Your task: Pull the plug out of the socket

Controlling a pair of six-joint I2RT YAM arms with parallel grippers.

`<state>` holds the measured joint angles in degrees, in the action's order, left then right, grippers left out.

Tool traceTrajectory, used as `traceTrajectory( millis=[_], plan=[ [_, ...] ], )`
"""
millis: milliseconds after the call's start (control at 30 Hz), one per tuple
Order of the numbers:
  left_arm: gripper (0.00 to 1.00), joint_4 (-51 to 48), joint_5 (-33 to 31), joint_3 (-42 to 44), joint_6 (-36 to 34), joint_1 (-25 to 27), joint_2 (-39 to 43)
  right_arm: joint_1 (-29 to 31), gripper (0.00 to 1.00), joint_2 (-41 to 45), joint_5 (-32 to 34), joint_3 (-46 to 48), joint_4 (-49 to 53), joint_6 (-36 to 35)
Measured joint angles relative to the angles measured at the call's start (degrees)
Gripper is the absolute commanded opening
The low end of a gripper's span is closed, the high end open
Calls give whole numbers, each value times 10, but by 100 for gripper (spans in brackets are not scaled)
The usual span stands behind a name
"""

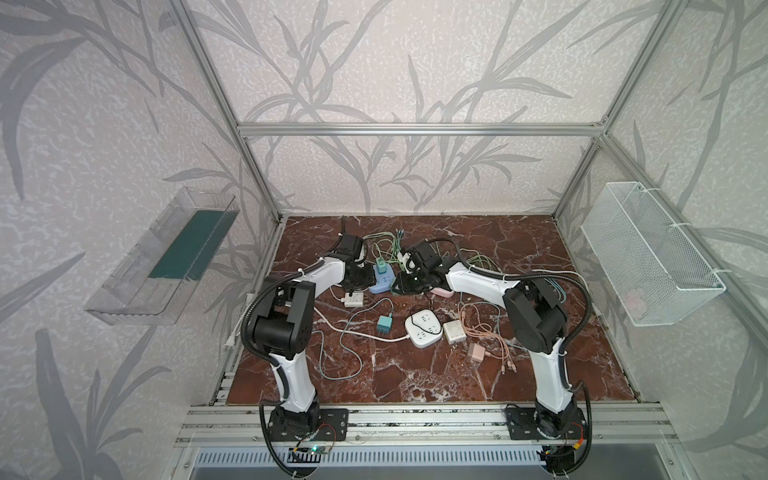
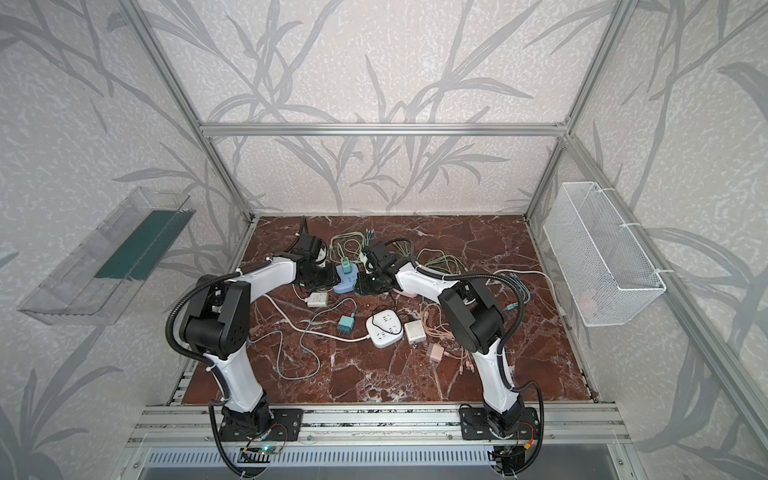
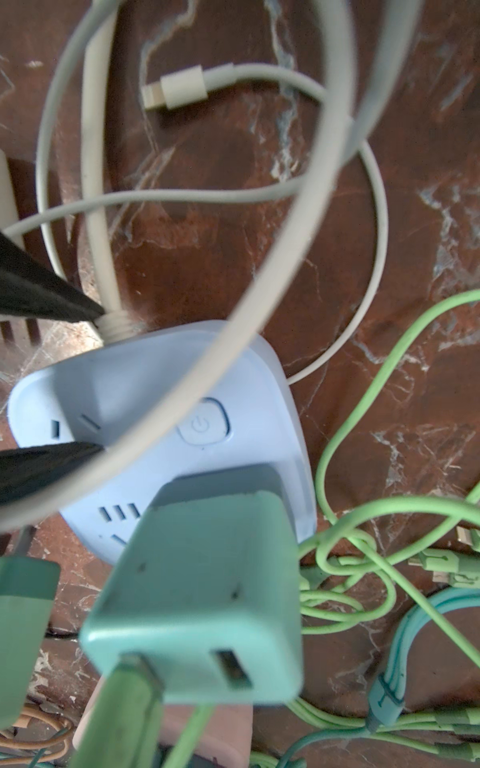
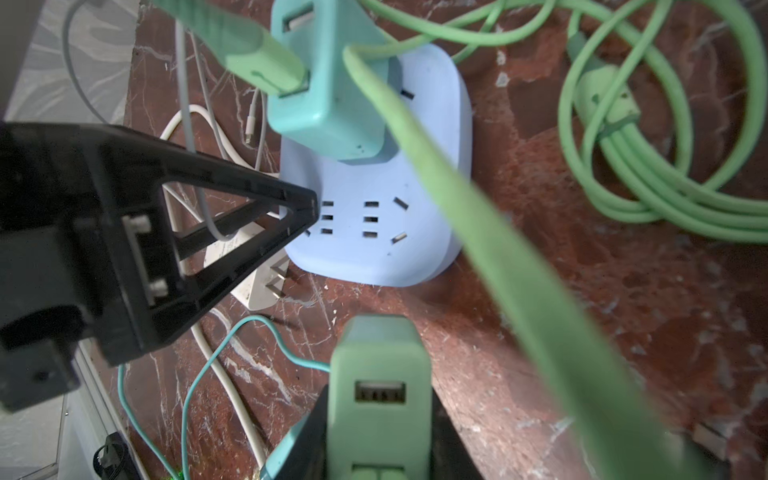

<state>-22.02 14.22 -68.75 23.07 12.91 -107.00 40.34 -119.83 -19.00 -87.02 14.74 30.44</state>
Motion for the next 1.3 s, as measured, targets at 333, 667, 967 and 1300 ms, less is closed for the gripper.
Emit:
traceTrajectory(
  millis=[333,667,967,1300],
  plan=[
    [47,0,0,0,0,0,0,0,19,0,-1,0,27,0],
    [47,11,-2,13,-2,0,9,0,22,-1,4,-10,71,-2],
    [48,12,-4,24,-5,1,20,0,30,-12,10,-22,103,-7],
    [53,-5,-24,37,-5,1,43,0,45,-12,25,-27,127,-19]
  ],
)
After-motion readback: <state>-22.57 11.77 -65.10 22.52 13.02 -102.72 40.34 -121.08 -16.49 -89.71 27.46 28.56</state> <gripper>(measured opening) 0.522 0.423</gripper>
